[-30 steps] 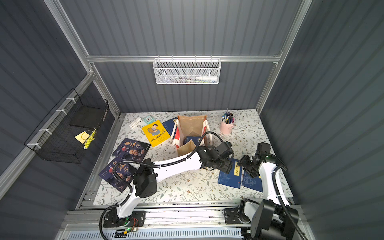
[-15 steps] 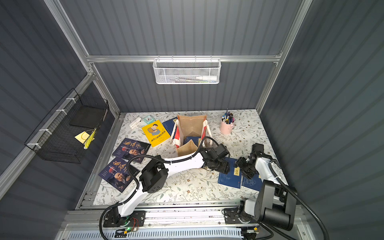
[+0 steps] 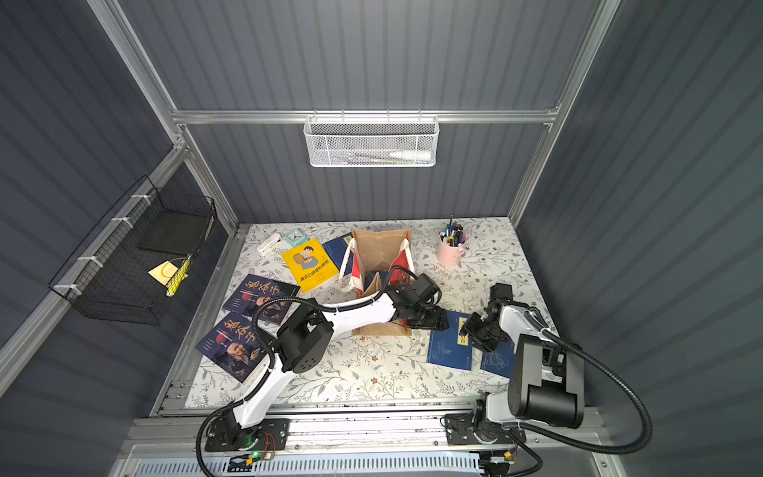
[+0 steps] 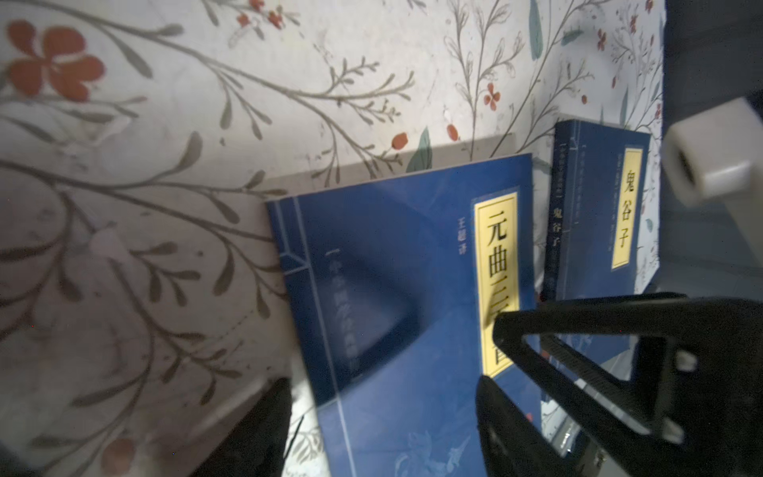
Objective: Put the books into the canvas bag
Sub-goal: Pick up the book from the center of the board.
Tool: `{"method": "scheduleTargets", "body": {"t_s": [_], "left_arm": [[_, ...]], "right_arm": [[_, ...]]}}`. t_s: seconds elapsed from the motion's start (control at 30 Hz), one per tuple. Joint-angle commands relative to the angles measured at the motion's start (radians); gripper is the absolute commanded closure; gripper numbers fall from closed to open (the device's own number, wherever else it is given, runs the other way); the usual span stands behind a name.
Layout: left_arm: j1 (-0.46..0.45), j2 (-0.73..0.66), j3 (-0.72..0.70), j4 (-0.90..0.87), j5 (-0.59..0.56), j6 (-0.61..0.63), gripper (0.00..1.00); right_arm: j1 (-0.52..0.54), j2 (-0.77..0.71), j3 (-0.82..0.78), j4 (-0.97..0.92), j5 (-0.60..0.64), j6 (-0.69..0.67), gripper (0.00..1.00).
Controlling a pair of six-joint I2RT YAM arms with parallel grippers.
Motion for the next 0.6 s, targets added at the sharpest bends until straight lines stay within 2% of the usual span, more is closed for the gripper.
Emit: {"method": "scheduleTargets", "body": {"t_s": [0.0, 0.23, 0.57], "left_arm": [[0.026, 0.005, -0.043, 0.034, 0.062, -0.049, 0.3], [0.051, -0.058, -0.124, 0.163, 0.187, -0.114, 0.37], [0.054, -0.102, -0.21, 0.208, 0.223, -0.124, 0.43]], "right_arm": [[0.025, 0.041, -0.006, 0.03, -0.068, 0.013, 0.5], [0.025, 0.059, -0.01, 0.035, -0.073, 0.009, 0.64], [0.026, 0.074, -0.026, 0.047, -0.084, 0.013, 0.77]]}}
